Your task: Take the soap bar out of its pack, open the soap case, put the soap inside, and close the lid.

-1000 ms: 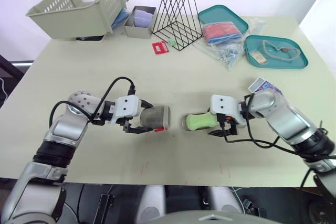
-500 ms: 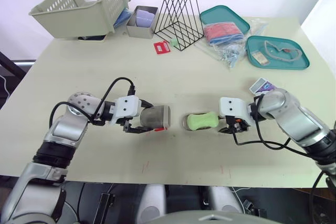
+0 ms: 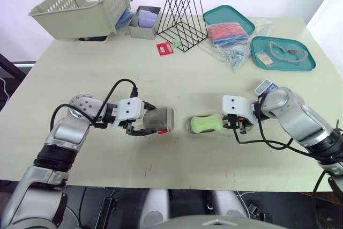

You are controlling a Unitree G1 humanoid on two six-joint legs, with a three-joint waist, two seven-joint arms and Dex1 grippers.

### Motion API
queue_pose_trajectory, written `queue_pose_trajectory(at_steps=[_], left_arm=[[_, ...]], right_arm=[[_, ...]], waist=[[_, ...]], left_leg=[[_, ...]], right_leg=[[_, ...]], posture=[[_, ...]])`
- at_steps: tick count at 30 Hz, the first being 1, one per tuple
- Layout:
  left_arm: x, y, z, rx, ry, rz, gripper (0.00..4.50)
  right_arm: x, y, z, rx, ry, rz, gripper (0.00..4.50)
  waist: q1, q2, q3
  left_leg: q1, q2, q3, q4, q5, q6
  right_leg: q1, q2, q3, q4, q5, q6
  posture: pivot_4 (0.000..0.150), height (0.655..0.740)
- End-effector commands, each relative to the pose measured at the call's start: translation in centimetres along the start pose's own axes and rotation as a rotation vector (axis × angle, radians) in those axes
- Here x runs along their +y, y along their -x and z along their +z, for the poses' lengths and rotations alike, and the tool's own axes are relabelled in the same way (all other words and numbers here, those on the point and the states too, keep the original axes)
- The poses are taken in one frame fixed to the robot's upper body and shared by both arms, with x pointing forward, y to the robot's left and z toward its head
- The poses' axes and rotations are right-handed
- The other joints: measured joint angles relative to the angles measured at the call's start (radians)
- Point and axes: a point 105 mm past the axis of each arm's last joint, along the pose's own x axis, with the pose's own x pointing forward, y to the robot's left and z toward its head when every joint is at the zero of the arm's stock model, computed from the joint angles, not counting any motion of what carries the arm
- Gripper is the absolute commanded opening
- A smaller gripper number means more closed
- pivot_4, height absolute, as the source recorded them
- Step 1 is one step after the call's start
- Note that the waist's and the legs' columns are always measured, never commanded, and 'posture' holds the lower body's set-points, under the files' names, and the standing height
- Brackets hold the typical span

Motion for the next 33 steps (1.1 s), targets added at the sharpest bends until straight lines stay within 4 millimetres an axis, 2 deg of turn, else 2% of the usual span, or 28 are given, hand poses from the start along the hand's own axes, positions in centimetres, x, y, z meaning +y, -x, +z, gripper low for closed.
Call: queue_pose_trajectory(at_steps=[1, 8, 15, 20, 21, 23, 24, 25, 26, 28, 33], left_arm=[[0.3, 0.1, 0.2, 0.001, -0.022, 0.016, 3.44], [0.2, 0.2, 0.1, 0.004, -0.024, 0.017, 3.44], [0.2, 0.2, 0.2, 0.004, -0.025, 0.020, 3.44], [0.2, 0.4, 0.0, 0.009, -0.022, 0.021, 3.44], [0.2, 0.4, 0.0, 0.010, -0.022, 0.022, 3.44], [0.2, 0.4, 0.0, 0.011, -0.022, 0.022, 3.44], [0.1, 0.4, 0.0, 0.012, -0.022, 0.023, 3.44], [0.2, 0.4, 0.0, 0.012, -0.022, 0.023, 3.44], [0.2, 0.4, -0.1, 0.013, -0.022, 0.024, 3.44], [0.1, 0.4, -0.1, 0.016, -0.022, 0.025, 3.44], [0.0, 0.4, -0.2, 0.020, -0.023, 0.026, 3.44]], right_arm=[[0.4, 0.4, 2.2, -0.044, 0.066, 0.001, 1.24], [1.0, 0.7, 3.3, -0.071, 0.084, 0.011, 1.24], [0.5, 0.5, 1.9, -0.034, 0.078, -0.006, 1.24], [0.1, 1.3, 1.9, -0.051, 0.131, -0.031, 1.24], [0.1, 1.6, 2.0, -0.061, 0.148, -0.030, 1.77], [0.2, 2.1, 2.4, -0.082, 0.177, -0.018, 2.51], [0.3, 2.4, 2.6, -0.092, 0.190, -0.012, 3.12], [0.3, 2.6, 3.0, -0.105, 0.198, -0.010, 3.28], [0.4, 2.7, 3.4, -0.126, 0.208, -0.004, 3.77], [0.6, 2.7, 4.3, -0.163, 0.210, 0.009, 4.48], [0.4, 1.5, 5.7, -0.184, 0.193, 0.012, 4.48]], waist=[[0.000, 0.000, 0.000], [0.000, 0.000, 0.000], [0.000, 0.000, 0.000], [0.000, 0.000, 0.000], [0.000, 0.000, 0.000], [0.000, 0.000, 0.000], [0.000, 0.000, 0.000], [0.000, 0.000, 0.000], [0.000, 0.000, 0.000], [0.000, 0.000, 0.000], [-0.001, 0.000, 0.000]], left_leg=[[0.000, 0.000, 0.000, 0.000, 0.000, 0.000], [0.000, 0.000, 0.000, 0.000, 0.000, 0.000], [0.000, 0.000, 0.000, 0.000, 0.000, 0.000], [0.000, 0.000, 0.000, 0.000, 0.000, 0.000], [0.000, 0.000, 0.000, 0.000, 0.000, 0.000], [0.000, 0.000, 0.000, 0.000, 0.000, 0.000], [0.000, 0.000, 0.000, 0.000, 0.000, 0.000], [0.000, 0.000, 0.000, 0.000, 0.000, 0.000], [0.000, 0.000, 0.000, 0.000, 0.000, 0.000], [0.000, 0.000, 0.000, 0.000, 0.000, 0.000], [0.000, 0.000, 0.000, 0.000, 0.000, 0.000]], right_leg=[[0.000, 0.000, 0.000, 0.000, 0.000, 0.000], [-0.001, 0.000, 0.000, 0.000, 0.000, 0.000], [-0.001, 0.000, 0.000, 0.000, 0.000, 0.000], [-0.001, 0.000, 0.000, 0.000, 0.000, 0.000], [-0.001, 0.000, 0.000, 0.000, 0.000, 0.000], [-0.001, 0.000, 0.000, 0.000, 0.000, 0.000], [-0.001, 0.000, 0.000, 0.000, 0.000, 0.000], [-0.001, 0.000, 0.000, 0.000, 0.000, 0.000], [-0.001, 0.000, 0.000, 0.000, 0.000, 0.000], [-0.001, 0.000, 0.000, 0.000, 0.000, 0.000], [-0.001, 0.000, 0.000, 0.000, 0.000, 0.000]], posture=[[0.150, 0.7400], [0.150, 0.7400], [0.150, 0.7400], [0.150, 0.7400], [0.150, 0.7400], [0.150, 0.7400], [0.150, 0.7400], [0.150, 0.7400], [0.150, 0.7400], [0.150, 0.7400], [0.150, 0.7400]])
